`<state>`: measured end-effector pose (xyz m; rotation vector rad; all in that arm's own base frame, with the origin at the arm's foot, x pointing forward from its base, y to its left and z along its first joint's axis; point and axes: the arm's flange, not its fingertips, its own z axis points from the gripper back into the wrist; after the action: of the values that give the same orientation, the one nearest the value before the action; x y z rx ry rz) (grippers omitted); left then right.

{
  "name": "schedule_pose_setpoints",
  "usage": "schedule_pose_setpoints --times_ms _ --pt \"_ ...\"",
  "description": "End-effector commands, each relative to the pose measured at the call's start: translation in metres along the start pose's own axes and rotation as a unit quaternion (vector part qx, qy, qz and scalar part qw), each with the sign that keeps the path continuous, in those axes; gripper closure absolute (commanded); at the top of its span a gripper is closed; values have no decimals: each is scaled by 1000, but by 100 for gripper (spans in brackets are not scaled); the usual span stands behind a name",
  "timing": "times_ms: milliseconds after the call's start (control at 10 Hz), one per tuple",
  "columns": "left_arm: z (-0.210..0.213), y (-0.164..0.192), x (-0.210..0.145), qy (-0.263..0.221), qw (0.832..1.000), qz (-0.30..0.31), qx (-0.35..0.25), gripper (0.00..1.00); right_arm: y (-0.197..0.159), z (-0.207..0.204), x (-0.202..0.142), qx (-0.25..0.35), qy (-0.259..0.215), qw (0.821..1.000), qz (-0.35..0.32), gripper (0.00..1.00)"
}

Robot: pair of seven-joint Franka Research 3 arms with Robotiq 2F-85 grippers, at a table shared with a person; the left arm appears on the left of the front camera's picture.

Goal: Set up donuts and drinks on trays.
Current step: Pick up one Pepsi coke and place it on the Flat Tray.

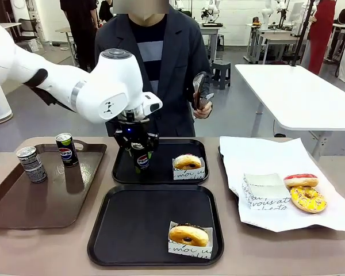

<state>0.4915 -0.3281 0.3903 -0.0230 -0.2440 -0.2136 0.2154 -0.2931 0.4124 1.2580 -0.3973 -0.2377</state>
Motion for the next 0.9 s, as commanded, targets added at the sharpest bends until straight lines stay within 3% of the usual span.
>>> schedule_pose_setpoints --times_ms 0,500,600,800 --pt "-3 -8 8 -2 1000 17 21 41 0 2 0 8 -5 1000 10 0" --pt "-9 -9 11 12 1000 11 25 38 0 2 0 8 -5 1000 10 0" --pt "-7 -8 10 12 1000 14 24 0 0 2 0 8 -5 1000 10 0" --pt "3 -8 8 17 1000 11 18 0 0 2 0 8 -5 1000 10 0"
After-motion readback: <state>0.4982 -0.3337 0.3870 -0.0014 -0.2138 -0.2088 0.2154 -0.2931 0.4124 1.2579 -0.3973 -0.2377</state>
